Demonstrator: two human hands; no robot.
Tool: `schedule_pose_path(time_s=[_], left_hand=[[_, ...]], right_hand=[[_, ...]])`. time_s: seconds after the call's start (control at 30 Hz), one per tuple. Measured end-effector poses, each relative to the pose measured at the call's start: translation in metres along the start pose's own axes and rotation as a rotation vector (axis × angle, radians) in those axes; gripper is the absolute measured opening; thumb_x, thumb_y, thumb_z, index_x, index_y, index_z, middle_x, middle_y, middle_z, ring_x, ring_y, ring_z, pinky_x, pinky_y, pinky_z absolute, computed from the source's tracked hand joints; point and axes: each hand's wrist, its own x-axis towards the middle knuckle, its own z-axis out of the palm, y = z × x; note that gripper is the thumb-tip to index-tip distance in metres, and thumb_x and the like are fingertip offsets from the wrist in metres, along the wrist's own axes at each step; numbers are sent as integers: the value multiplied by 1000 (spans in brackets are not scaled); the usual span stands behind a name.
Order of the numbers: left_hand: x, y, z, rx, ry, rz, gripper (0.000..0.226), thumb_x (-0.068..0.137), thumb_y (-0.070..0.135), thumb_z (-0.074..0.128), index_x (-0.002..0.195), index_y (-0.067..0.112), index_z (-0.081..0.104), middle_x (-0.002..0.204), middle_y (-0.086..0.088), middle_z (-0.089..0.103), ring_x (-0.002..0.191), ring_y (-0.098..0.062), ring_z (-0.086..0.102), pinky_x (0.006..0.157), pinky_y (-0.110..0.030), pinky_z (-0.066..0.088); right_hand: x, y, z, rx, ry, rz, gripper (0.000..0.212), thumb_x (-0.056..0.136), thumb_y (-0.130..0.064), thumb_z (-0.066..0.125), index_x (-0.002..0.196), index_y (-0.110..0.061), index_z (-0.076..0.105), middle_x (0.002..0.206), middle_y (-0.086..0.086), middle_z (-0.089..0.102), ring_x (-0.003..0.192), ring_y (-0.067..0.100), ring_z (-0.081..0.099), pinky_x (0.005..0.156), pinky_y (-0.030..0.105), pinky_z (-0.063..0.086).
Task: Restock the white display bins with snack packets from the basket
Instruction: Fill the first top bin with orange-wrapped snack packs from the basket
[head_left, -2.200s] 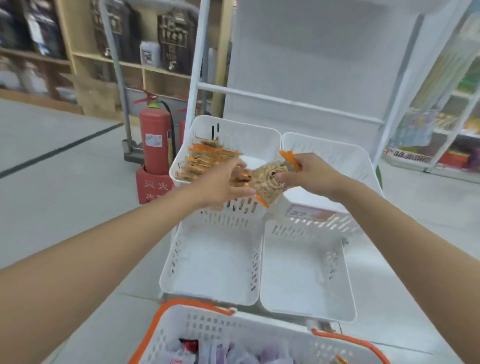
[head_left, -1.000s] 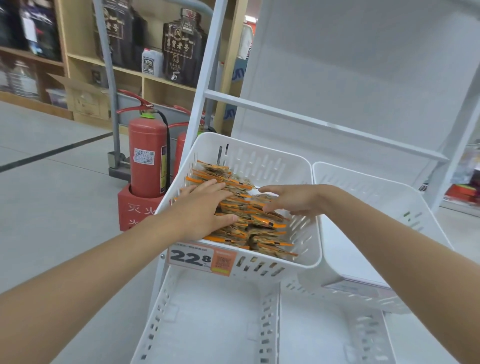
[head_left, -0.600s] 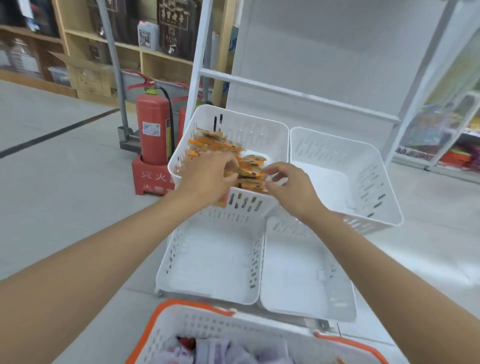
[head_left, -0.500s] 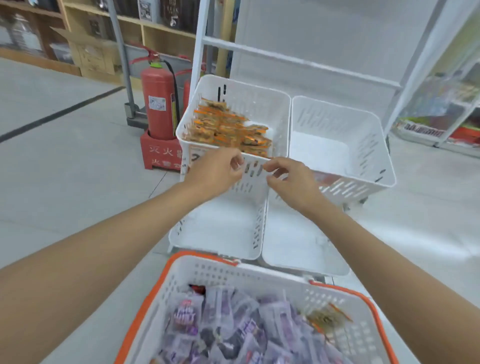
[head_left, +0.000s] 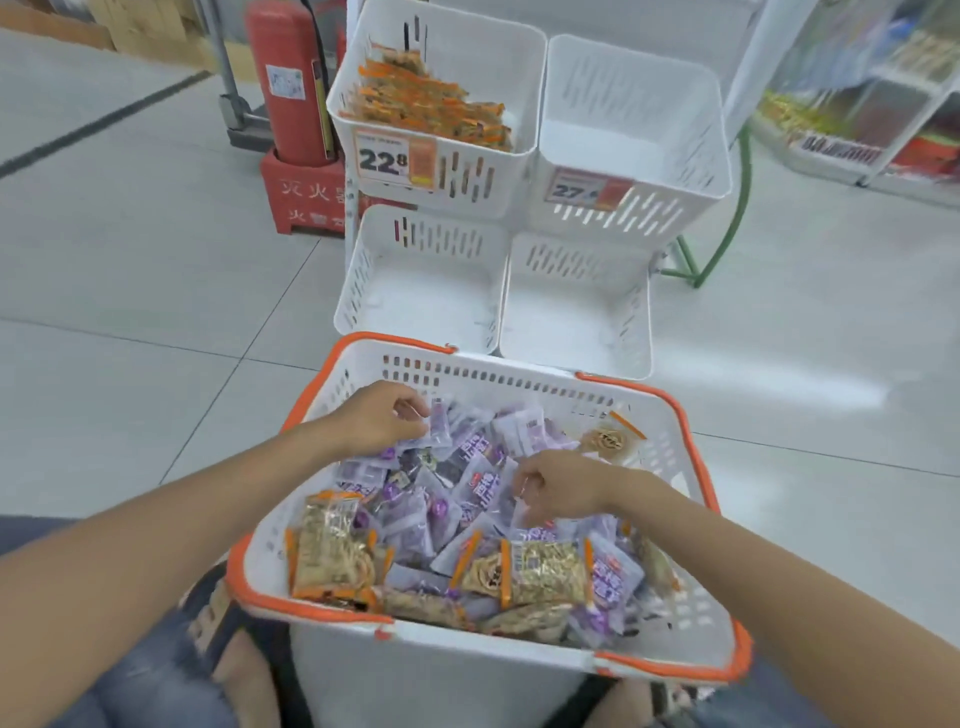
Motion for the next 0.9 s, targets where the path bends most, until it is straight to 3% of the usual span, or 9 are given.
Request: schedule_pose_path(time_s=[0.1,0.23,0.4,0.5,0.57,0.63,0.7,0.83,0.9], left_hand=[[-3,0,8,-9,-31,-21,11,88,15,71,94,23,67,105,-1,66,102,-17,62,95,-38,51],[-7,25,19,-64,-7,55,21,87,12,71,92,31,63,104,3,66,98,-17,63,85,-31,52],[-19,72,49,-5,-235,246,84,72,24,87,143,31,43,130,22,46,115,0,48,86,-5,39],[-14,62,57,-240,-114,186,65,82,16,78,139,22,49,122,9,60,111,-11,57,77,-6,43],[-10,50,50,-438,-13,57,41,88,13,71,126,20,57,97,10,68,90,-9,64,65,-6,46],[-8,38,42,-484,4,-77,29,90,18,70,117,23,60,72,10,63,65,-5,59,61,-15,47],[-9,29,37,-568,4,-210,19,91,21,69,108,15,63,59,7,59,57,-10,55,67,-28,47],[-9,23,30,-724,4,-308,10,92,16,67,100,11,64,87,-4,72,85,-18,67,92,-39,53],[-10,23,27,-759,14,-300,16,92,14,66,108,11,63,97,-8,73,87,-19,70,81,-35,57]], right_hand=[[-11,20,40,-150,-73,71,33,81,-31,76,99,-21,51,82,-12,45,85,16,46,68,28,37],[-15,34,31,37,104,49,27,85,-23,71,69,-17,50,66,-6,40,60,9,39,59,27,32],[-21,3,-10,965,401,66,24,93,-20,63,79,-2,64,63,7,61,59,15,58,53,21,47],[-19,-11,-19,1334,243,-30,44,104,-35,38,103,0,66,91,15,72,88,27,70,74,32,56],[-15,-10,-14,1227,329,-22,48,104,-38,36,98,-4,69,89,12,72,85,24,68,74,30,54],[-12,-5,3,755,385,-18,28,98,-34,51,89,-13,68,86,3,68,81,18,63,75,26,50],[-5,2,35,342,200,-53,20,88,-37,66,98,-21,60,95,-1,64,87,16,60,76,27,47],[5,5,70,-48,111,-72,25,84,-23,70,101,-16,53,88,-2,54,80,18,50,63,30,38],[5,9,53,-3,166,-78,9,86,-16,69,89,-16,60,80,-3,55,78,18,53,68,27,41]])
